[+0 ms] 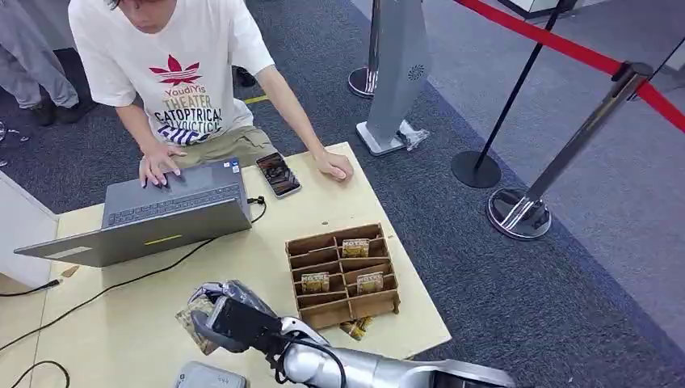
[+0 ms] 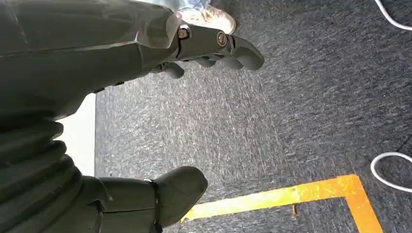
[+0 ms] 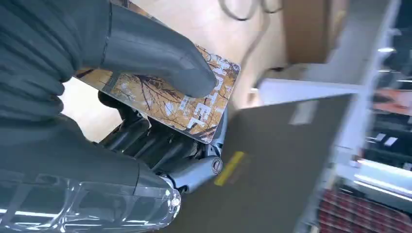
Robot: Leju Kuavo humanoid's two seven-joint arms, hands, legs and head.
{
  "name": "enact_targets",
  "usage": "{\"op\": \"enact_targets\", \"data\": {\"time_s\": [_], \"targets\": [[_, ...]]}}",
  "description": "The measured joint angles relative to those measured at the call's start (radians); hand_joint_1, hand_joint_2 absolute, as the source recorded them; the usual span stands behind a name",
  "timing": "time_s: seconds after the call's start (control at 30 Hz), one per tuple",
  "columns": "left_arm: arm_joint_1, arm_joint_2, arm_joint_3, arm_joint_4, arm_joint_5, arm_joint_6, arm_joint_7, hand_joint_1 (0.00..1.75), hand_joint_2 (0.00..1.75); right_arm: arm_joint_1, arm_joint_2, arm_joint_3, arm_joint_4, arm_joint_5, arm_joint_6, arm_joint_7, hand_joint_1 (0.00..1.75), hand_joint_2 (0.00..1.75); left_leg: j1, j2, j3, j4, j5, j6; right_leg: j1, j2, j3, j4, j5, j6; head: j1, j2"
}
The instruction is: Pass the card to the sensor for recognition and then transmit it.
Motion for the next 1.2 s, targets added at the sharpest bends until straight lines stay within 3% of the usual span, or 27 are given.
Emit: {"op": "enact_targets", "data": {"time_s": [0.27, 0.43, 0.77, 0.97, 1.2], "targets": [[0.016, 0.006, 0.000, 0.000, 0.021, 0.004, -0.017, 0.00, 1.75, -0.025, -0.034, -0.069, -0.232, 0.039, -0.066, -0.011, 1.75, 1.75, 0.000, 0.000, 0.000, 0.000, 0.000, 0.000, 0.000, 0.000, 0.000, 0.000, 0.000, 0.000, 0.000, 0.000], [0.017, 0.008, 0.000, 0.000, 0.022, 0.000, -0.014, 0.00, 1.75, -0.080, -0.036, -0.111, -0.269, 0.104, -0.111, 0.011, 1.75, 1.75, 0.000, 0.000, 0.000, 0.000, 0.000, 0.000, 0.000, 0.000, 0.000, 0.000, 0.000, 0.000, 0.000, 0.000], [0.016, 0.009, -0.003, 0.000, 0.027, -0.011, 0.004, 0.00, 1.75, -0.253, 0.006, -0.257, -0.120, 0.261, -0.221, 0.053, 1.75, 1.75, 0.000, 0.000, 0.000, 0.000, 0.001, 0.000, 0.000, 0.000, 0.000, 0.000, 0.001, 0.000, 0.000, 0.000], [0.012, 0.009, -0.023, 0.000, 0.015, -0.018, 0.012, 0.00, 1.75, -0.323, 0.033, -0.317, -0.007, 0.388, -0.345, 0.052, 1.75, 1.75, 0.000, 0.000, 0.000, 0.000, 0.000, 0.000, 0.000, 0.000, 0.000, 0.000, 0.001, 0.000, 0.000, 0.000], [0.011, 0.010, -0.045, 0.000, 0.009, -0.028, 0.024, 0.00, 1.75, -0.330, 0.071, -0.441, 0.069, 0.623, -0.351, -0.007, 1.75, 1.75, 0.000, 0.000, 0.000, 0.000, 0.000, 0.000, 0.000, 0.000, 0.000, 0.000, 0.001, 0.000, 0.000, 0.000]]}}
